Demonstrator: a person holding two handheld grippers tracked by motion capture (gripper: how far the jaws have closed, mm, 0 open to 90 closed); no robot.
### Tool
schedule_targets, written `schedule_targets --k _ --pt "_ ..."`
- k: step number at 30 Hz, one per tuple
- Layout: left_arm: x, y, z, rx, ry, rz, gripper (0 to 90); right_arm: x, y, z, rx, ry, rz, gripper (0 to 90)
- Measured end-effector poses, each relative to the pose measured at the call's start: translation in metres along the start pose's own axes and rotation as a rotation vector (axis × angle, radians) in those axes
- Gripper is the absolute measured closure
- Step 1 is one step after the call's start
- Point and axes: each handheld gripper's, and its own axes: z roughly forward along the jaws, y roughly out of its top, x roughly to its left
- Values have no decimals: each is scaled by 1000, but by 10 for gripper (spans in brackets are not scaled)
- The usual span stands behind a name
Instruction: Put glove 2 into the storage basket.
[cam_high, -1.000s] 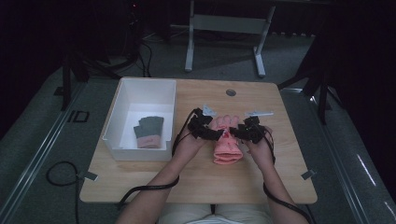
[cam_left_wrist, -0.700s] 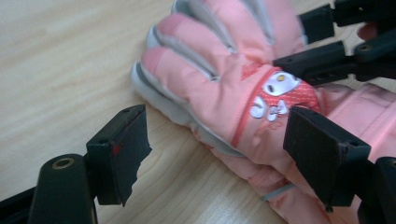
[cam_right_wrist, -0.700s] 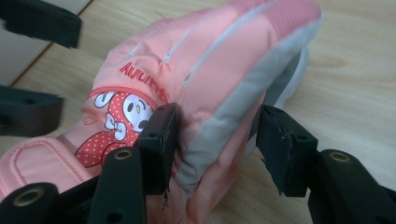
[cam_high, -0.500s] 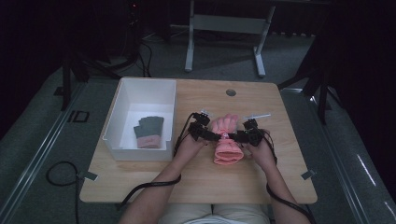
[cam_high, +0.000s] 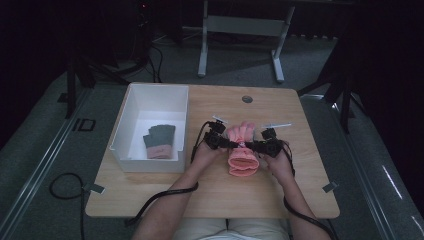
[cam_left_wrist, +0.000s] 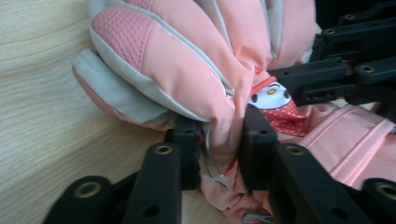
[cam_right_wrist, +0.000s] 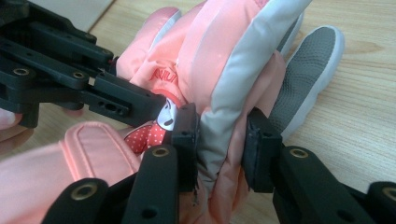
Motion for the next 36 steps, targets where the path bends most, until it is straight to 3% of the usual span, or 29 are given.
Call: schedule_targets --k 7,15,21,25,36 --pt "-18 9 -14 1 5 54 761 0 0 -15 -54 42 20 712" --pt "-43 27 -38 -27 12 93 770 8 11 -44 -127 50 7 713" --pt "-60 40 -61 -44 38 123 769 21 26 -64 -178 42 -22 713" --pt "-67 47 -78 -55 47 138 770 28 34 -73 -202 61 -25 712" --pt "-78 57 -127 -89 79 158 770 58 63 -89 -259 100 -60 712"
